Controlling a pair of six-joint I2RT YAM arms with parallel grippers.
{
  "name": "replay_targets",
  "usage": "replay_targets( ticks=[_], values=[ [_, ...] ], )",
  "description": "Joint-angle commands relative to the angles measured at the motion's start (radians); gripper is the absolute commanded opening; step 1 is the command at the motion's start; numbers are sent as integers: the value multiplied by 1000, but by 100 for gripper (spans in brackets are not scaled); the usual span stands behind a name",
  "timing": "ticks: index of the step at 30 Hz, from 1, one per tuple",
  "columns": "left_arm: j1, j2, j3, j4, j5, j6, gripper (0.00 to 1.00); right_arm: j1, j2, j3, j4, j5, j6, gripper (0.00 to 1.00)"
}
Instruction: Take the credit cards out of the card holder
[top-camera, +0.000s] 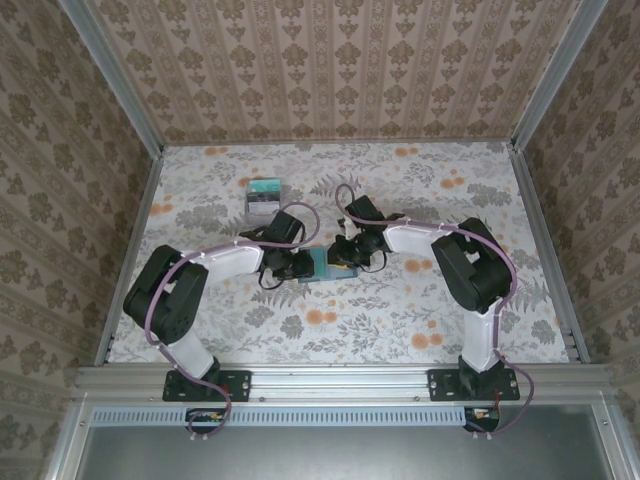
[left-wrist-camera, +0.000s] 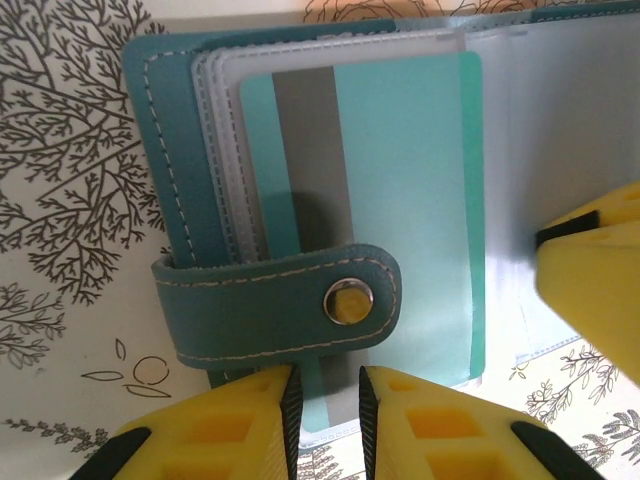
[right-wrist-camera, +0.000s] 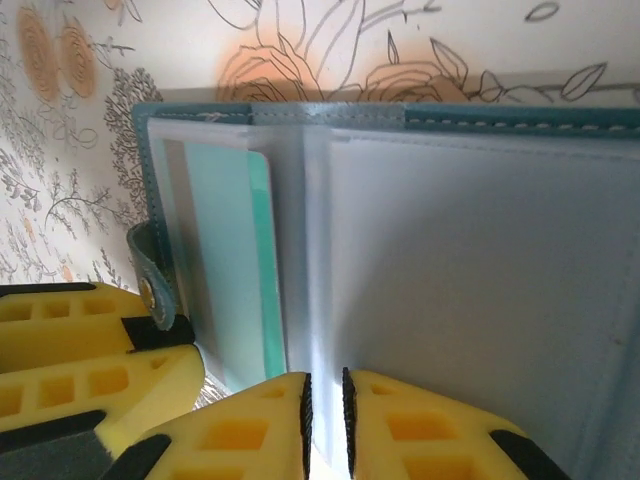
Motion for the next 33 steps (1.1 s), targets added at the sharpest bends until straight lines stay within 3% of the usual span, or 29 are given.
replay_targets(
  ticks=[1, 21, 26, 28, 33],
  values=[
    [6, 19, -8, 7, 10, 4, 25, 6, 20, 36, 30, -57, 31, 21],
    [6, 26, -7, 7, 27, 4, 25, 14, 91, 65, 28, -84, 38, 21],
    [6, 26, -5, 10, 33, 4, 25, 17, 87, 64, 39, -95, 41, 10],
    [6, 26, -4, 7, 33, 4, 25, 17, 83, 61, 37, -94, 40, 0],
    [15, 7, -10, 0, 25, 2, 25, 7, 53, 41, 33, -64, 37, 0]
  ],
)
